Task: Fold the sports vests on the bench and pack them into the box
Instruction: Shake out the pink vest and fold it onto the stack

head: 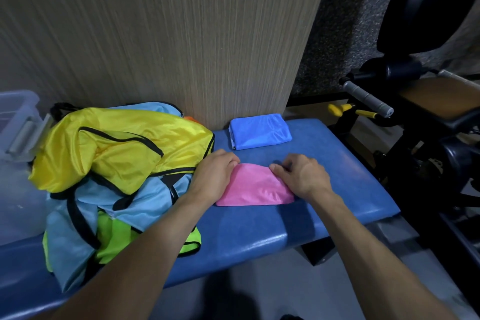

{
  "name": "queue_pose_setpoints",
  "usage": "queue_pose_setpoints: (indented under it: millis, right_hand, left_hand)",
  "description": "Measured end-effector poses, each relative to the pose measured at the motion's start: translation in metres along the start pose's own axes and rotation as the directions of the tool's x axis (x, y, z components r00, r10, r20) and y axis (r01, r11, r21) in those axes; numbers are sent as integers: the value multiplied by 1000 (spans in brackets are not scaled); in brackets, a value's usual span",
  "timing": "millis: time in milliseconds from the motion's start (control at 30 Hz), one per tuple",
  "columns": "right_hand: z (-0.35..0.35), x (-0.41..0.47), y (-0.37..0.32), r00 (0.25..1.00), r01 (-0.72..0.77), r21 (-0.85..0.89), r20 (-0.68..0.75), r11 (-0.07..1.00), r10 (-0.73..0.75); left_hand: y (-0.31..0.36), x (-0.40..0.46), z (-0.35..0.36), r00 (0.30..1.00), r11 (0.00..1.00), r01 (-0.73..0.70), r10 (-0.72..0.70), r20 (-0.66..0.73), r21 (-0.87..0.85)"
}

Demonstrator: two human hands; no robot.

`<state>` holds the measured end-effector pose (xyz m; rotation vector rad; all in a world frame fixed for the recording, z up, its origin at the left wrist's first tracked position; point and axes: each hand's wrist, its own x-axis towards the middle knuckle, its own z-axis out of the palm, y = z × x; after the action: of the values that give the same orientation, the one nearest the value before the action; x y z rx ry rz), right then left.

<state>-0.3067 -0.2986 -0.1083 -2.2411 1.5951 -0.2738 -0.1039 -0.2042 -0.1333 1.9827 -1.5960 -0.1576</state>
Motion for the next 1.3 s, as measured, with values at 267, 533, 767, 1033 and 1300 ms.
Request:
queue_pose_setpoints:
  millis: [267, 533, 767, 1033, 1300]
  right_hand:
    - [-3, -16, -31, 973, -225, 7, 58, 974, 225]
    - [-9, -26, -22, 988, -86, 571, -56, 817, 143]
    - [-31, -29, -34, 923, 385, 585, -233, 713, -307]
    - [-27, 4, -17, 946, 324, 697, -251, 640, -205]
    - [-28, 105, -33, 951, 236, 731, -308, 640, 2]
  left_hand:
    - [4, -15, 1, 992, 985, -50, 30, 120, 167]
    - [5, -38, -10, 956, 980, -135, 90, 280, 145]
    - [29, -24, -39, 944, 959, -23, 114, 311, -281]
    - [18, -5, -24, 933, 848, 155, 42, 357, -506]
    - [14, 95, -20, 947, 701, 285, -311, 80, -654]
